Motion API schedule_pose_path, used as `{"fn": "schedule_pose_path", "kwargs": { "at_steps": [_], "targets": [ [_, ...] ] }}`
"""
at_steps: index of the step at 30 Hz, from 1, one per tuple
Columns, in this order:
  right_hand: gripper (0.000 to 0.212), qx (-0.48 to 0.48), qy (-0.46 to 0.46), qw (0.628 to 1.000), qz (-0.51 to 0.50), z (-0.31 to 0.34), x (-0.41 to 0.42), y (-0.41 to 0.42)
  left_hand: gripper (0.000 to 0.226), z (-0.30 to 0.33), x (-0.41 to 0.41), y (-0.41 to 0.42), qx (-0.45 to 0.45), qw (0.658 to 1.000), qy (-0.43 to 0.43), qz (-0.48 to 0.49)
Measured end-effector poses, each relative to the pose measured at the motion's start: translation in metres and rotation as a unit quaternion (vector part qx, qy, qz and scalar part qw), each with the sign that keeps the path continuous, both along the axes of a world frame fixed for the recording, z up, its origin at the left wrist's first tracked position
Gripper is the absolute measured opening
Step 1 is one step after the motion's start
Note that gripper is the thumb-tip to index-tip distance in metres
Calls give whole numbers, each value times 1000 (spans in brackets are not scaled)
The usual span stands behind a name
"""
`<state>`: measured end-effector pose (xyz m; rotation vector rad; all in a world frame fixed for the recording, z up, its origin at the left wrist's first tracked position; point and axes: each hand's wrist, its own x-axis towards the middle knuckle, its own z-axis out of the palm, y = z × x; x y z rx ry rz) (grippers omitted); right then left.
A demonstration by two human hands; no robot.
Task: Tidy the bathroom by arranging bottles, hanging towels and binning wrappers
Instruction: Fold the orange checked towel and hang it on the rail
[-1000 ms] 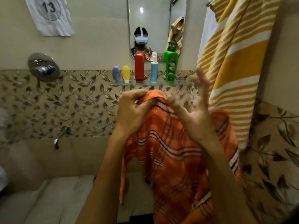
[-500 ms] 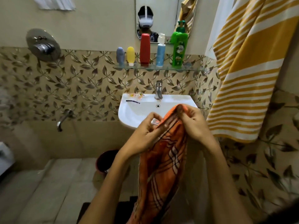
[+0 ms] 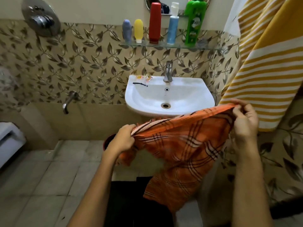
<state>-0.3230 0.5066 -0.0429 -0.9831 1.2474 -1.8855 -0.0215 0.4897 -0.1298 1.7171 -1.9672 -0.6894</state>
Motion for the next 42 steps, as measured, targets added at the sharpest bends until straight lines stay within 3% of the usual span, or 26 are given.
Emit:
{"fn": "schedule_pose_path", "kwargs": {
  "at_steps": [2, 4, 5, 7, 9, 10, 15, 19, 23, 31, 37, 38, 40, 42],
  "targets": [
    [37, 68, 32, 997, 4, -9, 1, -4, 37, 25, -3, 7, 22, 996, 72, -50],
    [30, 127, 155, 976, 82, -22, 11, -5, 44, 48, -19, 20, 83, 976, 171, -103],
    [22, 151, 236, 946, 161, -25, 20, -1, 43, 56, -29, 27, 117, 963, 207, -130],
    [23, 191, 347, 839, 373, -26, 42, 12, 36, 67, -50, 38, 163, 949, 219, -158],
    [34, 226, 384, 733, 515, -31, 63, 21, 32, 70, -61, 42, 183, 954, 179, -157],
    [36, 234, 379, 710, 545, -34, 69, 23, 32, 69, -61, 43, 190, 955, 165, -159],
    [41, 216, 388, 721, 533, -56, 72, 19, 41, 52, -42, 36, 148, 971, 146, -114],
    [26, 167, 367, 781, 478, -65, 89, 21, 40, 43, -22, 31, 66, 991, 92, -65],
    [6, 153, 361, 807, 442, -70, 101, 20, 33, 46, -11, 38, 31, 994, 99, -46],
    [32, 137, 356, 836, 394, -70, 100, 20, 42, 40, -9, 39, -7, 996, 77, 42],
    [56, 128, 366, 846, 365, -72, 92, 19, 49, 34, -7, 35, 28, 999, 18, 35],
    [54, 137, 354, 850, 366, -73, 89, 19, 49, 34, -5, 35, 45, 999, 10, 22],
    [28, 156, 326, 851, 381, -74, 84, 22, 43, 34, -2, 37, 87, 996, -9, -12],
    [26, 160, 337, 837, 400, -75, 82, 26, 37, 35, 2, 40, 118, 992, -20, -41]
  ]
}}
